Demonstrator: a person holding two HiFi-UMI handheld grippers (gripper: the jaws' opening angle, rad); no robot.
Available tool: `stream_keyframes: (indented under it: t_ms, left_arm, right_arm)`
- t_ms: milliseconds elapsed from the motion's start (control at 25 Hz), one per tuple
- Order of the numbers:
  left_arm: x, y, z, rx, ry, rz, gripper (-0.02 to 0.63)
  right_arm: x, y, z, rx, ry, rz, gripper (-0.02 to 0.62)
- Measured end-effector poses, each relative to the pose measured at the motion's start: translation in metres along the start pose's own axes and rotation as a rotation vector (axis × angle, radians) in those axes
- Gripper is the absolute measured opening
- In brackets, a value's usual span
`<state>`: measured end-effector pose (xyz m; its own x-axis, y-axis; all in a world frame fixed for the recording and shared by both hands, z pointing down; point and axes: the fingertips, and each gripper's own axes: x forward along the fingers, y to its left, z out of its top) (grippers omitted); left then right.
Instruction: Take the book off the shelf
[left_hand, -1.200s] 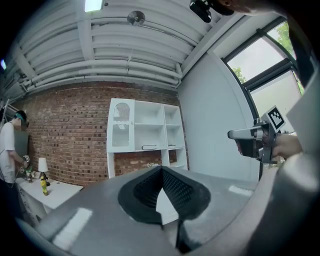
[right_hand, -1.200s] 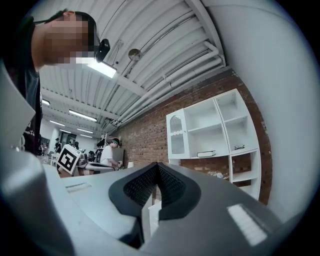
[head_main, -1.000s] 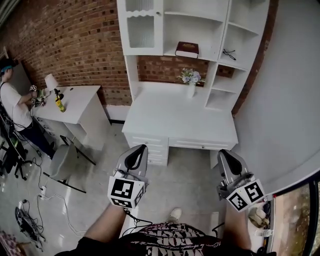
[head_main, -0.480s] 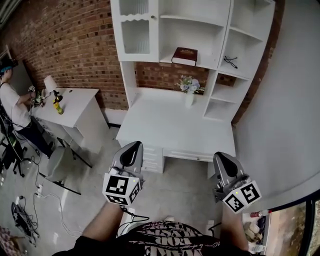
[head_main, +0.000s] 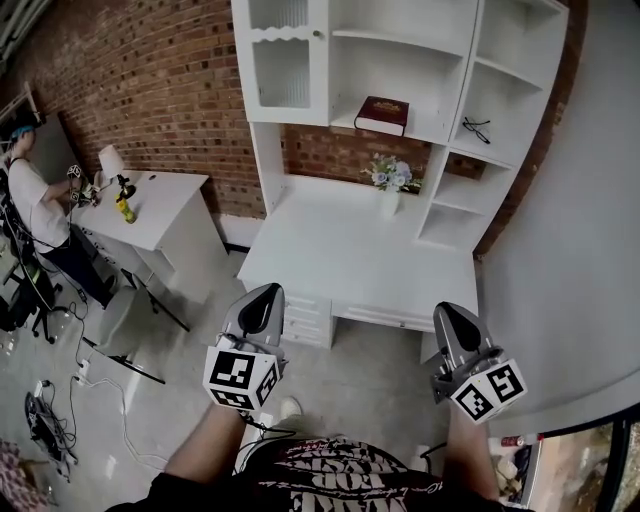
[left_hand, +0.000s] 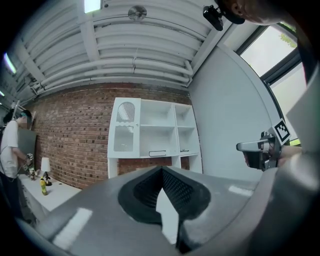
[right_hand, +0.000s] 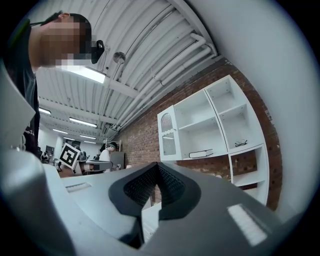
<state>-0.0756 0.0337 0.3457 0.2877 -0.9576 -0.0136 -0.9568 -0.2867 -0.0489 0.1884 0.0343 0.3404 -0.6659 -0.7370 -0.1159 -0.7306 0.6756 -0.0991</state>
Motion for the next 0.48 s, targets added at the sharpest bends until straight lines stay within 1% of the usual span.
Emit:
stream_keyframes:
  t_ms: [160,360,480]
  left_arm:
    - [0.008,0.012,-0.003,-0.016,-0.003,0.010,0.000]
    - [0.029,0.021,-0.007,-0.024,-0.001,-0.016,0.000]
    - [0.046,0.032,-0.011,-0.042,0.004,-0.024,0.000]
  right_arm:
    - [0.012,-0.004,-0.003,-0.001,0.002,0.004,0.026]
    - [0.029,-0.012,-0.011,0.005,0.012,-0.010,0.026]
    - [0.045,-0.017,-0.013,-0.004,0.025,-0.014,0.026]
